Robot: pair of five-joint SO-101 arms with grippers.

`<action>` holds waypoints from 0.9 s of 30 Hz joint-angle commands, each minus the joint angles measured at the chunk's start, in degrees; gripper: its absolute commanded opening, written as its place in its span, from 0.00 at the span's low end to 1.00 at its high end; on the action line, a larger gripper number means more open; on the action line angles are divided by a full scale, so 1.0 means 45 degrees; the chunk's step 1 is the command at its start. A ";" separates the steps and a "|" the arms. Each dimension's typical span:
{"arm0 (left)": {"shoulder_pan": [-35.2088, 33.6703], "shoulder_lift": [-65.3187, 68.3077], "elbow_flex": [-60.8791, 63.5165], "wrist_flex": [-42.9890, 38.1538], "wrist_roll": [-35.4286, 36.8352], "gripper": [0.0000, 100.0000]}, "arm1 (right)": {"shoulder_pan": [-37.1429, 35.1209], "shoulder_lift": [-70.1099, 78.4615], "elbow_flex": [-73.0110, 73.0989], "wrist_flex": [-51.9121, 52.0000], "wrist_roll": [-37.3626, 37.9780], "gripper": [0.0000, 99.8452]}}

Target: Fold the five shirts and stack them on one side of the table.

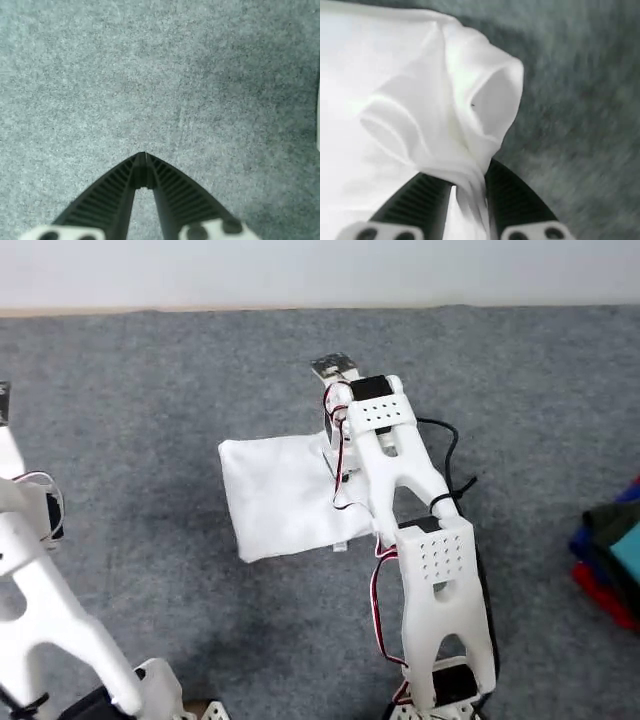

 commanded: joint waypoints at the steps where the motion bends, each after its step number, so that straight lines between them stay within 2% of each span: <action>1: -0.0059 -0.0449 -0.0107 0.0020 -0.0098 0.00 | 0.0283 -0.0518 -0.0547 -0.1026 0.1954 0.01; 11: -0.0078 -0.1426 -0.0049 0.0215 -0.0117 0.00 | 0.0147 -0.0518 -0.0567 -0.3976 0.6584 0.01; 16: -0.0078 -0.1836 -0.0049 0.0215 -0.0117 0.00 | -0.0342 -0.0498 -0.0567 -0.4933 0.8264 0.01; 24: -0.0078 -0.1875 -0.0049 0.0293 -0.0117 0.00 | -0.0557 -0.0518 -0.0567 -0.4816 0.8537 0.03; 27: -0.0078 -0.1895 0.0010 0.0313 -0.0117 0.00 | -0.0518 -0.0518 -0.0567 -0.4425 0.8498 0.15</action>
